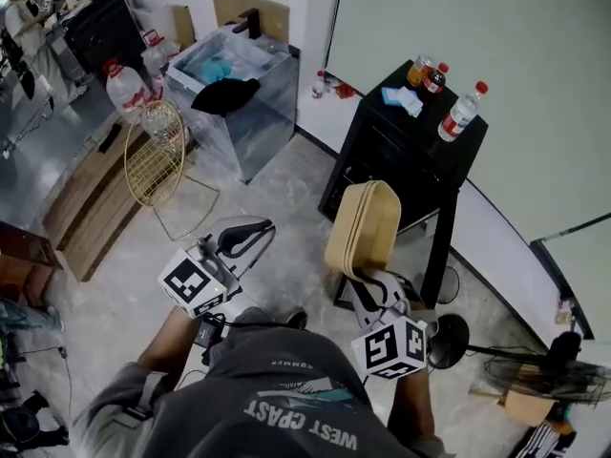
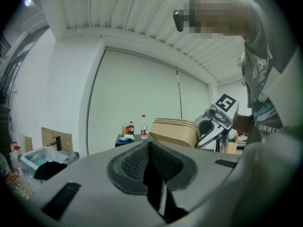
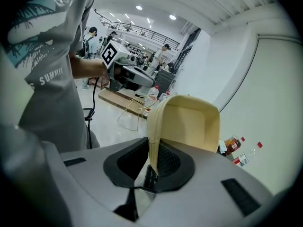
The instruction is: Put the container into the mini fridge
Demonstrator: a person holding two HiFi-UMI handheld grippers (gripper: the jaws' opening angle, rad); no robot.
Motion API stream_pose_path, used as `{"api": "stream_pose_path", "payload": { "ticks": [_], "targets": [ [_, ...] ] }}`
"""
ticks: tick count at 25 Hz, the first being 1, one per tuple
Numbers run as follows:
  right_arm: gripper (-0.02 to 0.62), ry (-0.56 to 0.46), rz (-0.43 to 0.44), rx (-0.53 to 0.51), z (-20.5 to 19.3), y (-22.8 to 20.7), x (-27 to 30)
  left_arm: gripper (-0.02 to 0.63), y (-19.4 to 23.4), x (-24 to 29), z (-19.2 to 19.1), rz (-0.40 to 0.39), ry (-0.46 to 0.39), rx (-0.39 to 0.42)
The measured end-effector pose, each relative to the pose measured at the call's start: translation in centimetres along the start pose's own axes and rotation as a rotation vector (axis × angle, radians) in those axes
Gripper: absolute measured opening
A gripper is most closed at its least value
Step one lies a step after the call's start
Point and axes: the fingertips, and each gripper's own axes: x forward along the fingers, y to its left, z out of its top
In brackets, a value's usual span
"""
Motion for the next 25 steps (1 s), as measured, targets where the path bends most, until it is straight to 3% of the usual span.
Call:
{"api": "stream_pose_path", "payload": {
  "ticks": [5,11,25],
  "targets": [
    [0.057,0.017,0.024,-0.016,-0.1,-0.8,0.4,0.040,0.8,1.2,-0.4,-0.007,0.018,0.009],
    [0.057,0.054,-0.024,-0.018,0.3,-3.8,1.1,0.040,3.0,4.1,0.1,-0.053,-0.005,0.006],
    [0.057,0.172,-0.086,0.133,0.6,-6.4,5.8,0.040,9.2,9.5,1.7,-0.232,-0.023,-0.013]
  ]
}}
